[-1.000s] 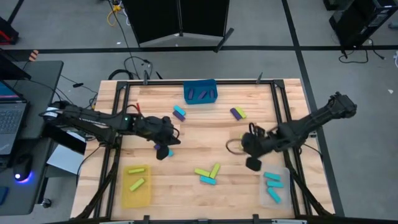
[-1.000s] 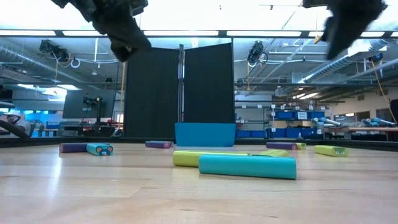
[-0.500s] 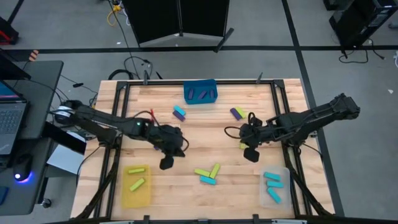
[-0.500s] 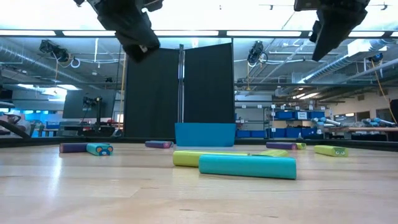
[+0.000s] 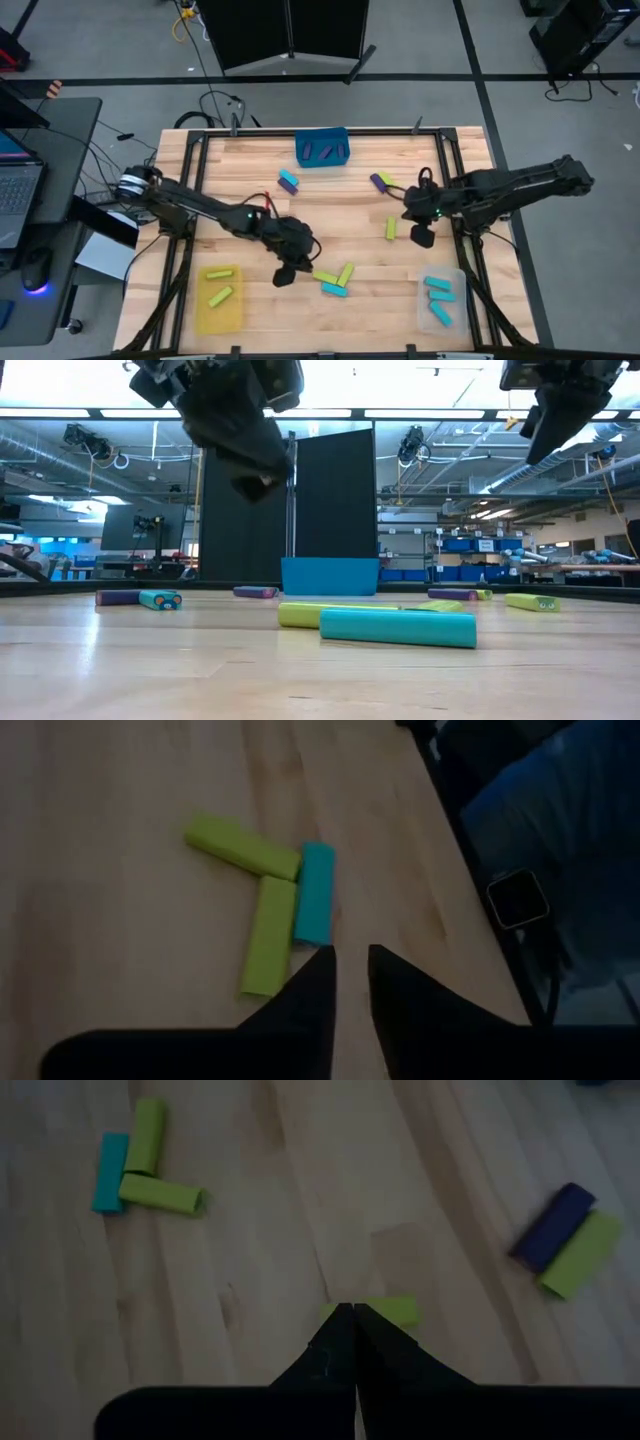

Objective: Sort blocks
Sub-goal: Put the yellow green block into the yellow bin

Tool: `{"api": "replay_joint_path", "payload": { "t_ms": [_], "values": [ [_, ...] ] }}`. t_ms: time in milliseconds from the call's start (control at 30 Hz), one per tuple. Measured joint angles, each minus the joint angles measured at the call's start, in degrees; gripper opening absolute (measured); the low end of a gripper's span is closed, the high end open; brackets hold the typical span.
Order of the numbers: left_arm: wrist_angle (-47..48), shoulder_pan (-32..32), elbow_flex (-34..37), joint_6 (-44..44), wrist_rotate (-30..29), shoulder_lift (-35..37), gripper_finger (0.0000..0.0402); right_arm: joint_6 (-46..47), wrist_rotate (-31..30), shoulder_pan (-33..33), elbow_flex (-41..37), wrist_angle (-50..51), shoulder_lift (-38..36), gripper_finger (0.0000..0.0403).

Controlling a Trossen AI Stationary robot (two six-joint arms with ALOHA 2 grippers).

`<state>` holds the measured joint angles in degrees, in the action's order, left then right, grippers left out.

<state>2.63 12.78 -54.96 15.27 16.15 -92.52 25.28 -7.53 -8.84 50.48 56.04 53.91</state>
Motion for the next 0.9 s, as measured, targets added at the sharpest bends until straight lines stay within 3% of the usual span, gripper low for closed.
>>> {"api": "replay_joint_path", "payload": {
  "t_ms": [467,900],
  "values": [
    [0.34,0.97,-8.53,-3.03,-4.55,-12.42,0.0185,-5.76,0.21,5.03,-0.35,1.45,-4.52,0.0007],
    [4.11,2.32,-8.79,-10.45,-12.09,-14.83,0.0209,-9.44,1.62,7.53,-0.35,1.56,-4.44,0.0007]
  ]
}}
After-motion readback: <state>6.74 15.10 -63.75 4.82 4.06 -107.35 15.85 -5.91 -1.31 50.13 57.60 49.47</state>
